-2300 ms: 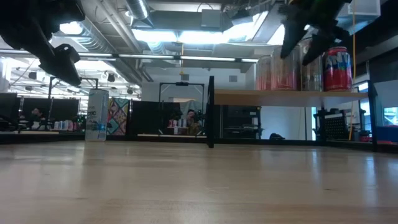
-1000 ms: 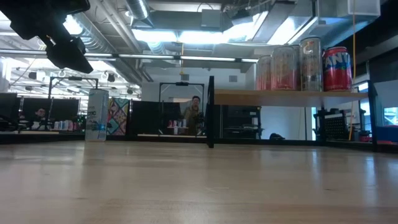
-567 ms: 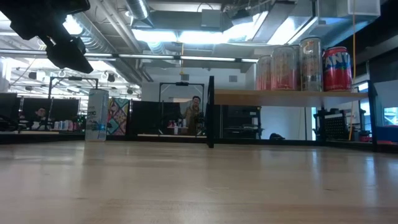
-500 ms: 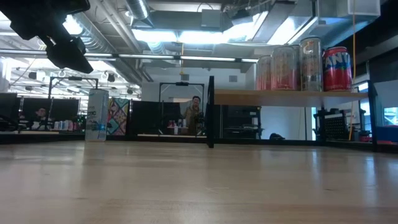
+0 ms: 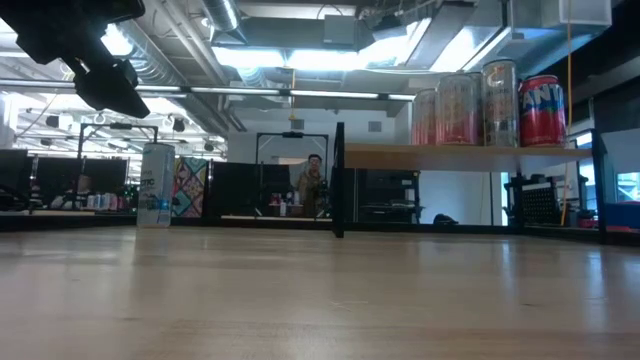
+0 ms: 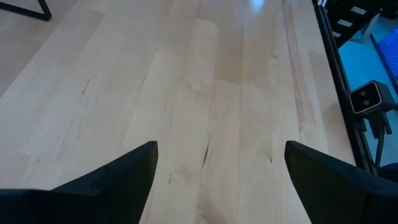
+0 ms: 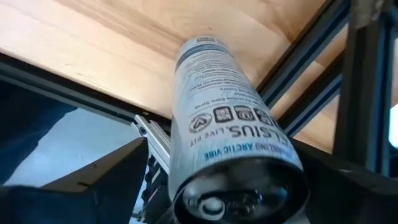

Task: Place canned beverage on shelf
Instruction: Put the bottom white blue soda can on the shelf

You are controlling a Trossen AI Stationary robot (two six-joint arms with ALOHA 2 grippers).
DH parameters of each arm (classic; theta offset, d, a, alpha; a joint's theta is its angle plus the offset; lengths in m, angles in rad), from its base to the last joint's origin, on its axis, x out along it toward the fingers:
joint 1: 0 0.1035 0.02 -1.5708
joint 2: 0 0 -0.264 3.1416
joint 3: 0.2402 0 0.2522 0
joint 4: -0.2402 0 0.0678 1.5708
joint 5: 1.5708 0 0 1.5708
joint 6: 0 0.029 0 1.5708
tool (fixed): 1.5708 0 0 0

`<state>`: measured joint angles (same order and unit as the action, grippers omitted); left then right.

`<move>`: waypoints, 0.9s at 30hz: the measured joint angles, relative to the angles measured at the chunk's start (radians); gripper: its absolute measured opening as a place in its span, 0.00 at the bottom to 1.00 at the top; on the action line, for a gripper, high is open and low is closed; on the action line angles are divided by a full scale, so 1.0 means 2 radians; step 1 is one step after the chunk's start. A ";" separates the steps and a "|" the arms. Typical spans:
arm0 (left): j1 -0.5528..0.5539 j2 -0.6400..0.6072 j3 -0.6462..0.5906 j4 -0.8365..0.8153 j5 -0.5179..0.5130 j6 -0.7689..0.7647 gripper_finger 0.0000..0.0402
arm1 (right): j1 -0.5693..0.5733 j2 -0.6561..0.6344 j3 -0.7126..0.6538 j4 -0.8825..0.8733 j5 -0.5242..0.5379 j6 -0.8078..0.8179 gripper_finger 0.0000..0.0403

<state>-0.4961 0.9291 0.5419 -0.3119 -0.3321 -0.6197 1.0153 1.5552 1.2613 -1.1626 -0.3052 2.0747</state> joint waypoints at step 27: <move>0.000 0.000 0.018 -0.029 0.094 0.023 0.84 | -0.185 0.010 0.213 -0.123 0.274 -0.344 0.57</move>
<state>-0.4957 0.9291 0.5775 -0.3697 -0.1442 -0.5739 0.6456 1.5757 1.6877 -1.4082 0.2430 1.3867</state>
